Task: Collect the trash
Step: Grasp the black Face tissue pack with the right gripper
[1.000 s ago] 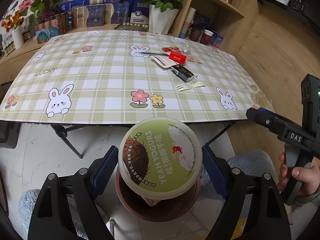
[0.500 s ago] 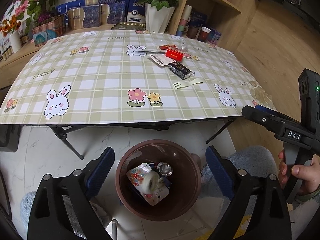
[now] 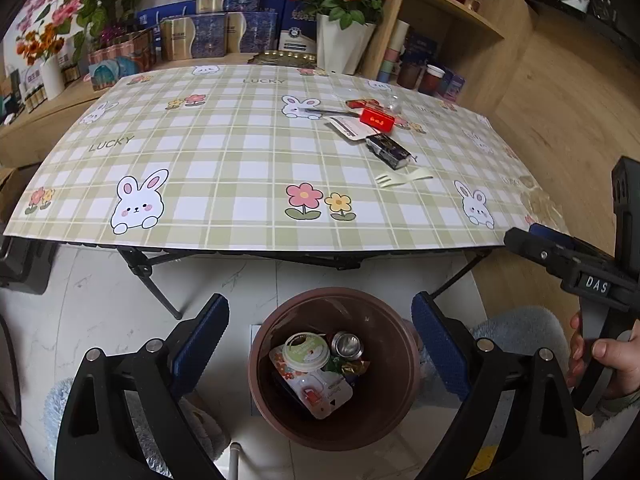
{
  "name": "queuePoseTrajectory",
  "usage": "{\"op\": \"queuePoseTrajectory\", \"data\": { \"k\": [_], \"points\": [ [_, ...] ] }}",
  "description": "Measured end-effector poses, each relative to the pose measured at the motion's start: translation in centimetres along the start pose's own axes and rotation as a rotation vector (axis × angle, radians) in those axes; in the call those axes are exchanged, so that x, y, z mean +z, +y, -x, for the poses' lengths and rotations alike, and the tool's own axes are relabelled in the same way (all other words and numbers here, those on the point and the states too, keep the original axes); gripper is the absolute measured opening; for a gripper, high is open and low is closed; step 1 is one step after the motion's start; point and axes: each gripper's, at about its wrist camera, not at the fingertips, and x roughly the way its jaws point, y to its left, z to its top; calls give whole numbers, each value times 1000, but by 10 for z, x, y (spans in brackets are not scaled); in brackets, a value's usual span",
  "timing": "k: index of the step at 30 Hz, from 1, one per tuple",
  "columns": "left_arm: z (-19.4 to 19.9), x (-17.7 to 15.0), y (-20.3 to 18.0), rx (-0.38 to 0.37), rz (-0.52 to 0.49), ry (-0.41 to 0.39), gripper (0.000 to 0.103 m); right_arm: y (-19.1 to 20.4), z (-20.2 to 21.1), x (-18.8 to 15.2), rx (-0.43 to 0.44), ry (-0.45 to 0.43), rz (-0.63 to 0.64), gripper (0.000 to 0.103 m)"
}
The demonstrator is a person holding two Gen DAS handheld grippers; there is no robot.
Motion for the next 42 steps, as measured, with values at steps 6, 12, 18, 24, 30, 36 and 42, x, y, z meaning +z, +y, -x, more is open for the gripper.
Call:
{"op": "queuePoseTrajectory", "data": {
  "k": [6,12,18,24,30,36,42],
  "points": [
    [-8,4,10,55,36,-4,90,2,-8,9,-17,-10,69,97],
    [-18,13,27,84,77,4,90,-10,-31,35,10,-14,50,97],
    [-32,29,42,96,99,6,90,-17,-74,72,-18,11,102,97],
    [-51,52,54,106,134,12,90,-19,-122,104,-24,40,167,97],
    [-67,78,56,133,101,15,90,-15,-165,122,-21,71,219,90],
    [-81,99,54,129,65,10,90,-18,-194,129,27,123,205,69],
    [-94,121,36,79,2,5,89,-23,-195,129,74,132,167,38]
  ]
}}
